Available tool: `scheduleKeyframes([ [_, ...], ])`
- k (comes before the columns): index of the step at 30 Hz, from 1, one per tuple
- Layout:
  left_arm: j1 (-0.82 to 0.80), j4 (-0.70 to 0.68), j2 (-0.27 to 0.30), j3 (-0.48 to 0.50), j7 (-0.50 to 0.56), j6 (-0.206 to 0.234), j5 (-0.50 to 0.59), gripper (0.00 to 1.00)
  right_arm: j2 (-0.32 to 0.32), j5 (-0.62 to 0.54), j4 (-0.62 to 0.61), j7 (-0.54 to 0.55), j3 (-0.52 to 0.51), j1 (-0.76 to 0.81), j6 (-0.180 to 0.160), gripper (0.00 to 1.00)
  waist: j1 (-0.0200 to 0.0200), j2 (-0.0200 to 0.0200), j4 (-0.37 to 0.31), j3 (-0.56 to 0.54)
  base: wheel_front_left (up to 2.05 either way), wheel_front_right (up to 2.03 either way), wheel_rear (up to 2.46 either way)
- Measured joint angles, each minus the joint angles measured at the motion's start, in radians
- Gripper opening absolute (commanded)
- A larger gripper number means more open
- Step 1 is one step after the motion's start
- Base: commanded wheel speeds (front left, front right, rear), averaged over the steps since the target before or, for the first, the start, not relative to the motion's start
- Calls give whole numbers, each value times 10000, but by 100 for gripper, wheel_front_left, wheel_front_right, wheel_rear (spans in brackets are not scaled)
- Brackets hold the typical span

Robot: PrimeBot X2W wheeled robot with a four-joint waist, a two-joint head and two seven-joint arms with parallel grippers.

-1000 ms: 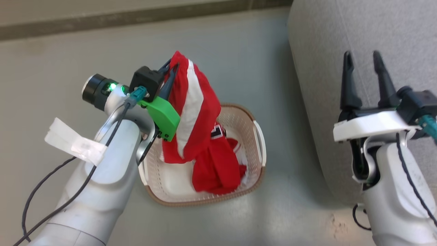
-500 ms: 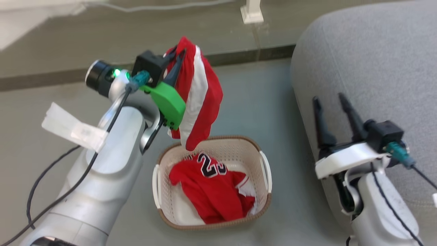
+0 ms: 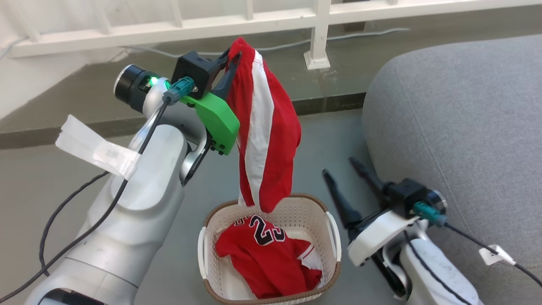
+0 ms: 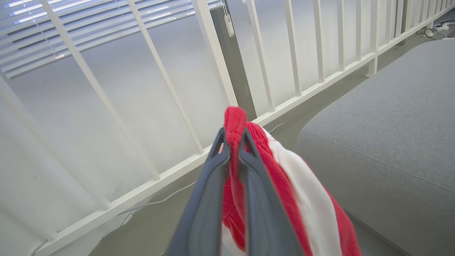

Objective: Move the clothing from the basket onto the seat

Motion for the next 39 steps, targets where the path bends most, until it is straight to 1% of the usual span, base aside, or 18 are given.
scheduleKeyframes([
  [3,0,-176,2,-215,151,13,-199,0,-13,215,90,0,516,-19,2,100,0,0,29,-189,0,0,0],
  [5,0,-339,-12,-355,265,42,-255,0,-27,466,148,0,757,-47,2,100,0,0,59,-287,0,0,0],
  [11,0,-669,-13,-708,512,130,-633,0,-46,704,556,0,1411,-453,21,100,0,0,188,-462,0,0,0],
  [14,0,-846,-12,-926,612,186,-769,0,-50,1016,779,0,1630,-765,44,100,0,0,273,-507,0,0,0],
  [17,-4,-1041,-12,-1091,702,253,-859,0,-58,1068,1141,0,1891,-1005,88,100,0,0,370,-538,0,0,0],
  [22,-6,-1279,-12,-1317,869,472,-1120,0,-69,1267,1638,0,2265,-1430,88,100,0,0,513,-576,0,0,0],
  [28,-12,-1569,-10,-1733,1020,573,-1289,0,-73,1825,2161,0,2502,-1738,88,100,0,0,631,-595,0,0,0],
  [32,-17,-1732,-8,-1983,1104,675,-1384,0,-86,1929,2510,0,2736,-1988,84,100,1,0,761,-618,0,0,0],
  [39,-23,-1998,-6,-2326,1227,911,-1634,0,-86,2259,2943,0,3112,-2618,-121,100,1,0,935,-683,0,0,0],
])
